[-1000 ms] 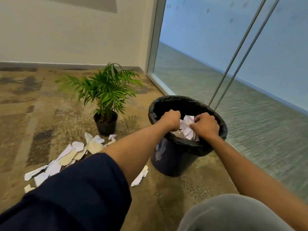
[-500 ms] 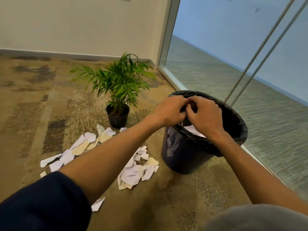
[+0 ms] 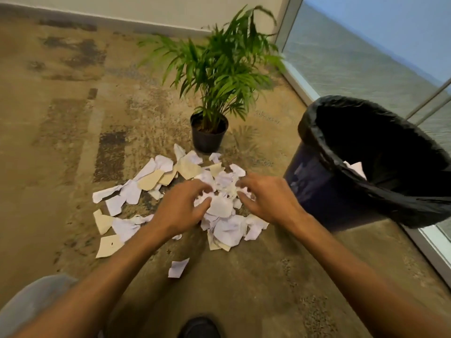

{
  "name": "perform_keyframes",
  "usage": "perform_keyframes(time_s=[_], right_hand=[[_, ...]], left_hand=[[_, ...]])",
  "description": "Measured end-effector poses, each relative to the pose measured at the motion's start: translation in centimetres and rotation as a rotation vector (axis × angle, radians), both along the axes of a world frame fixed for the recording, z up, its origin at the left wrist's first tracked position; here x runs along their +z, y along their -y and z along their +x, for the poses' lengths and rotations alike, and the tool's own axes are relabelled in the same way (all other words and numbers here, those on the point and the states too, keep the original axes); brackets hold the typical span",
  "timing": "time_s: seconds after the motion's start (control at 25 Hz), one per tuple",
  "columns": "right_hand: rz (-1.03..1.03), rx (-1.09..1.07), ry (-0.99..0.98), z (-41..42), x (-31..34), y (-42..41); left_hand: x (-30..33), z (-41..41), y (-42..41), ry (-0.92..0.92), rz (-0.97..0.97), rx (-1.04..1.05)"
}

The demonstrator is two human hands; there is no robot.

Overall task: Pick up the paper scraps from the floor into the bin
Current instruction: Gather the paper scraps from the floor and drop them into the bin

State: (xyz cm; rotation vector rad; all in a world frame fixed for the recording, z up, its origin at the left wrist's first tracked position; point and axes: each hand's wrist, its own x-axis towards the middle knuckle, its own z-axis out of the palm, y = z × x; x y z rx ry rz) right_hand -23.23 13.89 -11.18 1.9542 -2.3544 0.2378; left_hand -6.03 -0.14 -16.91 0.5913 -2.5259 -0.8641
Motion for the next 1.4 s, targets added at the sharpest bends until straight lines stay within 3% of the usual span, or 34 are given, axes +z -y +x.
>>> perform_keyframes(time_s=[0.2, 0.36, 0.44, 0.76, 0.96, 1.08, 1.24, 1.4], right_hand=[[0.391, -0.098, 0.054, 2.5, -6.2, -0.6], [0.569, -0.266, 0.098, 5.0, -9.4, -0.7], [0.558, -0.267, 0.056, 5.8, -10.2, -0.5], [0.277, -0.182, -0.017, 5.5, -12.0, -1.4], [0.121, -0.434, 0.361, 3.9, -10.2, -0.8], [-0.003, -0.537, 0.474, 1.6, -8.2, 1.3], [0.035, -0.405, 0.286, -0.5, -8.0, 4.0], [0.144, -0.193, 0.046, -0.8, -10.6, 6.6]], left_hand=[[-5.5, 0.1, 0.4, 0.245, -0.198, -0.184], [-7.3, -2.2, 0.2, 0.432, -0.255, -0.343], [-7.7, -2.5, 0.2, 0.470, -0.251, -0.355], [-7.3, -1.8, 1.6, 0.317, -0.186, -0.216], [-5.7, -1.2, 3.8, 0.128, -0.221, -0.055], [-5.1, -0.7, 4.9, 0.124, -0.250, 0.040], [-5.8, -0.5, 5.5, 0.204, -0.321, 0.093], [-6.8, -0.5, 5.0, 0.405, -0.295, -0.017]])
